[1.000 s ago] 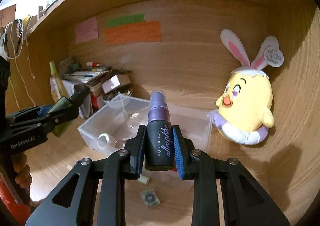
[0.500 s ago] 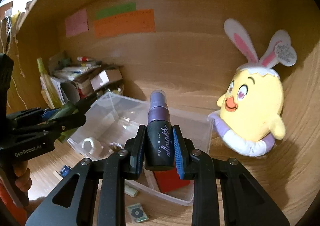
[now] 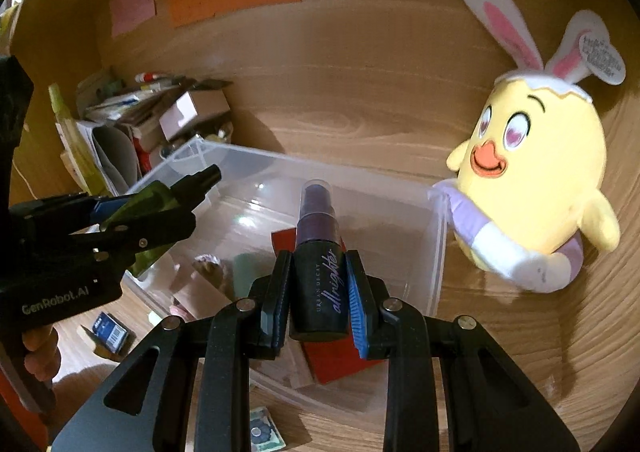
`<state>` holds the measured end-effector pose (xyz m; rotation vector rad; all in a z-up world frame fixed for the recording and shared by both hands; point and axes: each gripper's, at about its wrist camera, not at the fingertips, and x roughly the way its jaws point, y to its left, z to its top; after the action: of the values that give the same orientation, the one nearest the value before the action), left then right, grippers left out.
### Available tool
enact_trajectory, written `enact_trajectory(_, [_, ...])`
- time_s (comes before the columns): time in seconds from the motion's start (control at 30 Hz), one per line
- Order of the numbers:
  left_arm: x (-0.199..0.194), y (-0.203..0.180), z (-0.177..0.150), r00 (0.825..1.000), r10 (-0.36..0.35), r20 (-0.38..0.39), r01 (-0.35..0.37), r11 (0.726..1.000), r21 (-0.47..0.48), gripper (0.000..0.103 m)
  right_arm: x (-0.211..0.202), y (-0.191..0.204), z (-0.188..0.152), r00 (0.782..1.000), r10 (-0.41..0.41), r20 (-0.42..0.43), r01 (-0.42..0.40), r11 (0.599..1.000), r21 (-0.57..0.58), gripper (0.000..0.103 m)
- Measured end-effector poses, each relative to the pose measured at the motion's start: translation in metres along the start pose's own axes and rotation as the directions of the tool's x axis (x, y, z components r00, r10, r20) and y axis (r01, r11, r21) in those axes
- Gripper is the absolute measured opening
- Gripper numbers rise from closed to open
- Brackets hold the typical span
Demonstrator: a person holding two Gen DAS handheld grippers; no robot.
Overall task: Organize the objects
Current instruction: 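Lift both bottles and carry them over the clear bin, then lower both bottles into the bin and open both grippers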
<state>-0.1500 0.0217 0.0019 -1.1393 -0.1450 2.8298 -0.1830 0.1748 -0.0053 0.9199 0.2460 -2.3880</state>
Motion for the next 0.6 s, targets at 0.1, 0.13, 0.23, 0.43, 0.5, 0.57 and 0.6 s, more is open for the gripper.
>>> enact_trajectory(0.1, [0.006, 0.0, -0.001, 1.0, -0.013, -0.022, 0.013, 1.0, 0.004, 0.041, 0.005, 0.0, -0.001, 1.0, -0.007, -0.015, 0.007, 1.0, -0.004, 0.023])
enact_trajectory(0.13, [0.009, 0.0, -0.001, 0.999, -0.024, -0.03, 0.024, 1.0, 0.006, 0.041, 0.006, 0.0, -0.001, 1.0, -0.008, -0.019, 0.008, 1.0, -0.005, 0.023])
enact_trajectory(0.23, [0.012, -0.002, -0.003, 0.999, -0.038, -0.037, 0.039, 0.999, 0.013, 0.041, 0.009, 0.0, -0.002, 1.0, -0.011, -0.029, 0.011, 1.0, -0.008, 0.023])
enact_trajectory(0.43, [0.01, -0.002, -0.003, 0.999, -0.035, -0.029, 0.035, 0.999, 0.015, 0.043, 0.015, 0.003, -0.002, 0.999, -0.022, -0.05, 0.021, 1.0, -0.02, 0.023])
enact_trajectory(0.5, [0.008, 0.0, -0.002, 0.999, -0.034, -0.025, 0.034, 0.999, 0.003, 0.048, 0.015, 0.004, -0.002, 0.998, -0.023, -0.054, 0.022, 0.999, -0.024, 0.023])
enact_trajectory(0.57, [0.004, 0.003, -0.002, 0.999, -0.033, -0.017, 0.033, 0.999, -0.007, 0.053, 0.016, 0.006, -0.002, 0.998, -0.023, -0.059, 0.021, 0.999, -0.029, 0.023])
enact_trajectory(0.6, [0.002, 0.003, -0.003, 0.999, -0.034, -0.014, 0.034, 0.999, -0.011, 0.053, 0.016, 0.007, -0.002, 0.998, -0.024, -0.062, 0.022, 0.999, -0.033, 0.023])
